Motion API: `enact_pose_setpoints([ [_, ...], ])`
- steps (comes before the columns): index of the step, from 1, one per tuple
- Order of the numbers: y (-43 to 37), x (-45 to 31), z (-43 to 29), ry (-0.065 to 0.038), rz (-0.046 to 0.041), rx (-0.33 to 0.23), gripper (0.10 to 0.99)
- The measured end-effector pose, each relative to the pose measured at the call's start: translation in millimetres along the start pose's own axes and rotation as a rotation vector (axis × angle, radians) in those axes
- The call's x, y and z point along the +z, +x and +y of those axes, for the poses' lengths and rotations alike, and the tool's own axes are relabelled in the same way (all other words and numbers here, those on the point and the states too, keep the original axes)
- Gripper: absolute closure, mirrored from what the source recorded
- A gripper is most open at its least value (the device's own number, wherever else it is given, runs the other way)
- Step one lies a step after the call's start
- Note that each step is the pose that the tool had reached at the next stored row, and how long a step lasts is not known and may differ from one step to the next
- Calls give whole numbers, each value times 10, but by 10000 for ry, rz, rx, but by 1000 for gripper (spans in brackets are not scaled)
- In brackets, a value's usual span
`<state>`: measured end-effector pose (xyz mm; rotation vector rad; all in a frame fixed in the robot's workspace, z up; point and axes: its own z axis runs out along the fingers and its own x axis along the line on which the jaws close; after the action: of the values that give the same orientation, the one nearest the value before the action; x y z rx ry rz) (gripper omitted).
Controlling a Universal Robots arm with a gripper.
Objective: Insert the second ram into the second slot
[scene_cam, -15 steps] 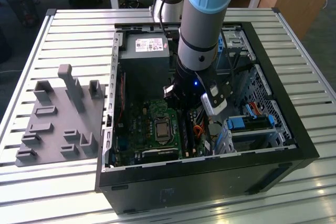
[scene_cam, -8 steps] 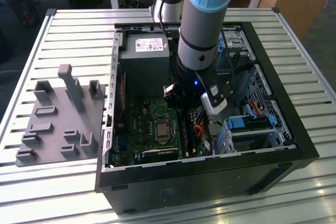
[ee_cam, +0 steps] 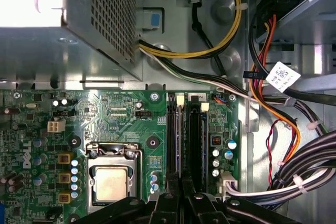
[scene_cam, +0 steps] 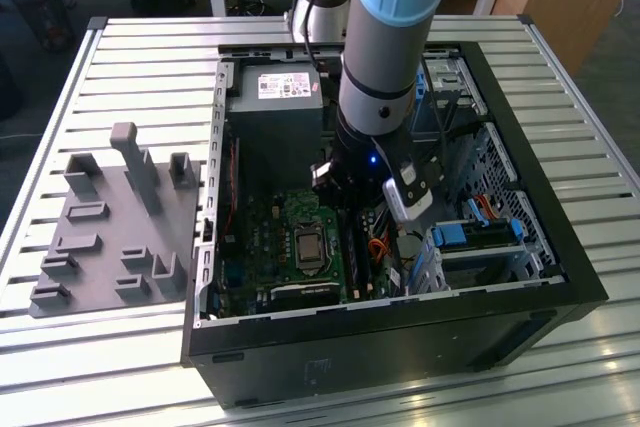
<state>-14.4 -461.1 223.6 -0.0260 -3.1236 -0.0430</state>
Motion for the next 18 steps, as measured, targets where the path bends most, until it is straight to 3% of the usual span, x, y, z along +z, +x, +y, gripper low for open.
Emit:
enact_pose_setpoints([
  [18, -20, 26, -21, -3, -1, 104, 949],
])
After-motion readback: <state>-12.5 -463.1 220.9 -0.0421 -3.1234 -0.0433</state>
